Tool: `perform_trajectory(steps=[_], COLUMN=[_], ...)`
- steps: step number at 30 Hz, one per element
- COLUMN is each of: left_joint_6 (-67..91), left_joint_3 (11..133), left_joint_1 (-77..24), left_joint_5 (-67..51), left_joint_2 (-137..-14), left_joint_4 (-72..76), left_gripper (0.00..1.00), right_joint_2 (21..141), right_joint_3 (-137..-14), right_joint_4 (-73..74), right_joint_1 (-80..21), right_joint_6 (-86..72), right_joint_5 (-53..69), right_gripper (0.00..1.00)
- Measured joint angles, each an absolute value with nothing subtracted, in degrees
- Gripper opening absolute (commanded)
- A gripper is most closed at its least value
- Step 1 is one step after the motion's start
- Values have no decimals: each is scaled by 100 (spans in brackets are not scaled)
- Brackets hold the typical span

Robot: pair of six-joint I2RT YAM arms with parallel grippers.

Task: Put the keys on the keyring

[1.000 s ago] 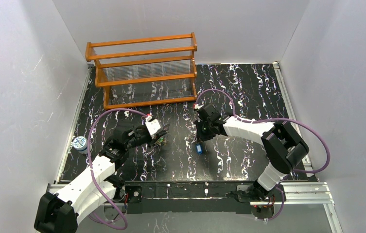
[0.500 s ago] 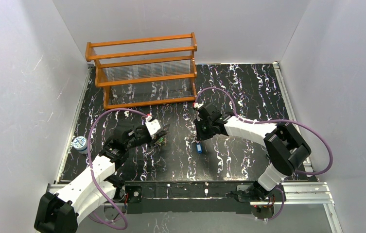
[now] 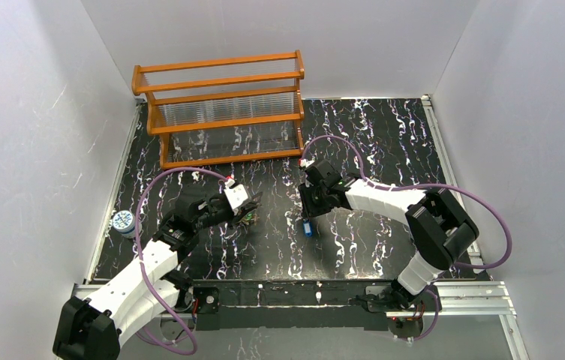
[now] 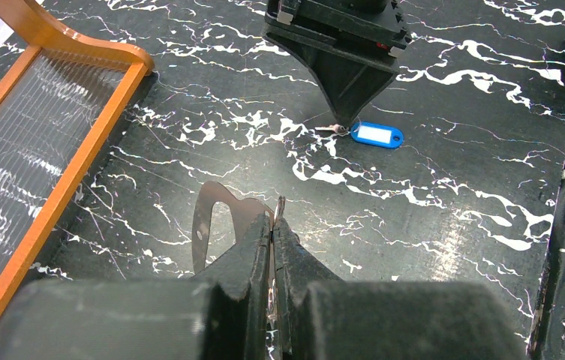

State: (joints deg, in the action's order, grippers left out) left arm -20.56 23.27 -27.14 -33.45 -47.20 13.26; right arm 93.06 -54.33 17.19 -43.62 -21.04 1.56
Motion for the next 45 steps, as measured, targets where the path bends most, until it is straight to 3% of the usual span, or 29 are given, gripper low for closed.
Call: perform_trajectory(steps=[30,45], left_joint_6=[-2040,-2040], left_joint_3=[2327,2327], left_joint_1=[-2714,-2720], left_joint_5=[-3352,-3374], left_joint_2=[-4720,-4757], left_joint_4=[1321,1321], left_gripper=[0,0], right_joint_2=[9253,9153], right_joint_3=[-4917,-4917], right_joint_4=[1157,1216], right_joint_1=[-3535,-3535], right_joint_6=[-2967,-2915], right_joint_5=[1806,1463], right_gripper=[25,27])
